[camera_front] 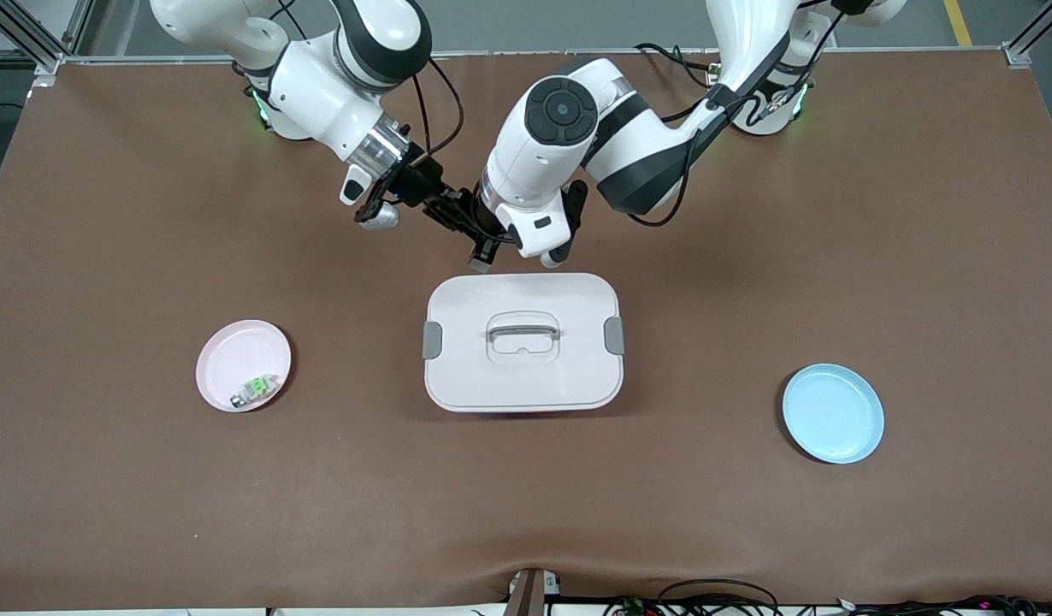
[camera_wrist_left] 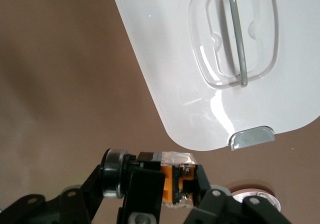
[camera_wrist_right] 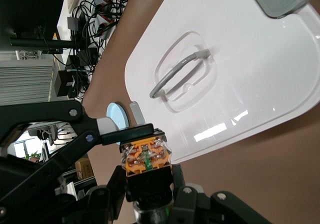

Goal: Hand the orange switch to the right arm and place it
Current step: 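Grasp the orange switch with the right gripper beside the left gripper, then open the left gripper and release the switch to the right gripper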

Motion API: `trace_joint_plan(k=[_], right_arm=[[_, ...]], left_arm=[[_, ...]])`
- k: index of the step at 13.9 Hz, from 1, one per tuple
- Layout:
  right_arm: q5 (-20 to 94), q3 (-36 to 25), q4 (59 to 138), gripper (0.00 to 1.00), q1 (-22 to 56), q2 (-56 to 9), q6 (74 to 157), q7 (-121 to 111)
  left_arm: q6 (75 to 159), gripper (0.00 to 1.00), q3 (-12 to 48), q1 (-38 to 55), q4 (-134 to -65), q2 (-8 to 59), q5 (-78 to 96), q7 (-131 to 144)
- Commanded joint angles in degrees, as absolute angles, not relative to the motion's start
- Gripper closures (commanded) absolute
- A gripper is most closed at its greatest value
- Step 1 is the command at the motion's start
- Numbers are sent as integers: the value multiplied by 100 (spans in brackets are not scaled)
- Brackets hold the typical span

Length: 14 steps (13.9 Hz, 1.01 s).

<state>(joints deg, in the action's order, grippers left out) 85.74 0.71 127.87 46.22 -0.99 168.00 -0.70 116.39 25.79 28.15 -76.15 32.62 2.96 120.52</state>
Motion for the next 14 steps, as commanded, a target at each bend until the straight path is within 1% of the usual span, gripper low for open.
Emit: trace_joint_plan(k=[1,2,3,6,9,11,14], right_arm=[[8780,62,12656,100,4693,-220,16814,-141],[8780,62,12656,100,4693,-220,16813,-149],[8780,62,12648,100,4693,-220,16813,-158],[8719,53,12656,100,4693,-228,16805,-594],[8701,44,12717,100,4650,-290,16796,-2174],[8701,18,12796,100,4562,-351,16805,-3291],[8692,18,13033,100,4395,-421,16805,-4066]], left_arm=[[11646,93,2602,2883,-7427,3287,281,12164],[11646,61,2602,2892,-7427,3287,273,12155],[11637,1,2593,2892,-7427,3278,255,12129],[11628,0,2593,2865,-7427,3226,211,12094],[11558,0,2575,2804,-7427,3165,185,12094],[11444,0,2357,2812,-7427,3068,193,12155],[11356,0,2110,2769,-7418,2945,193,12155]])
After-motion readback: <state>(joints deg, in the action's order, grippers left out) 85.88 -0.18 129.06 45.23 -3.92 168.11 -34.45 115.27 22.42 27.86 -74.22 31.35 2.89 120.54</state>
